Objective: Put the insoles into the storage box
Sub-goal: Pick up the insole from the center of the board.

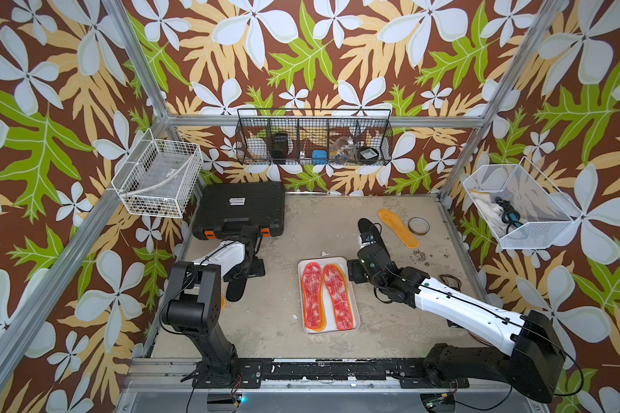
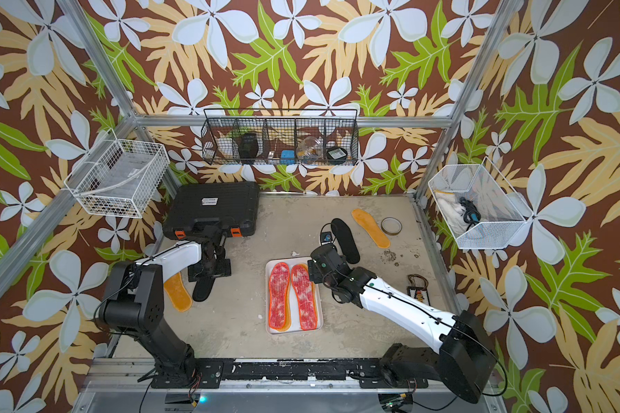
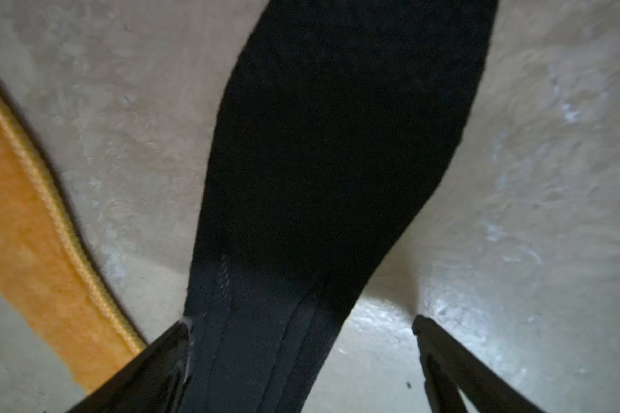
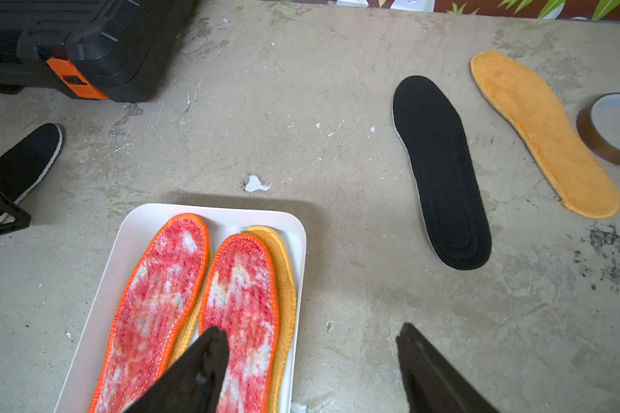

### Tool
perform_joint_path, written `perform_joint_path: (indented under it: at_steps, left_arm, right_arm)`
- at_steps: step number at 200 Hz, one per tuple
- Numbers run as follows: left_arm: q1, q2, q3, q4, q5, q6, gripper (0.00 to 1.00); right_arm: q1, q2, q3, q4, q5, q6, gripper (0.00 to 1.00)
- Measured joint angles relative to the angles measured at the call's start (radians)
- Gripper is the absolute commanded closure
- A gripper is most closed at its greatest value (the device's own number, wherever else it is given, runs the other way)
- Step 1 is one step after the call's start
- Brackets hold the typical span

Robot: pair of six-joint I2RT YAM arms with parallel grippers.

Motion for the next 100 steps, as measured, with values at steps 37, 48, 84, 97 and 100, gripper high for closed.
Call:
perform_joint_path:
  at_steps: [37, 48, 84, 97, 100]
  left_arm:
    - [0.011, 0.023, 0.016, 0.014, 0.002, 0.033, 0.00]
    - [0.018, 0.023, 0.021, 0.016, -0.002, 0.043, 0.00]
    - [0.042, -0.003, 0.070, 0.010, -0.044, 0.044, 0.00]
    - [0.071, 0.016, 0.087, 0.022, -0.043, 0.044, 0.00]
    - [0.077, 0.026, 0.090, 0.023, -0.041, 0.044, 0.00]
  right_arm:
    - [-0.002, 0.013, 0.010, 0.004, -0.009, -0.017, 0.21]
    - [-0.003, 0.013, 0.014, 0.005, -0.009, -0.026, 0.21]
    - [-0.003, 0.013, 0.015, 0.007, -0.009, -0.030, 0.21]
    - [-0.003, 0.013, 0.015, 0.008, -0.010, -0.030, 0.21]
    - [-0.003, 0.012, 0.014, 0.009, -0.010, -0.030, 0.20]
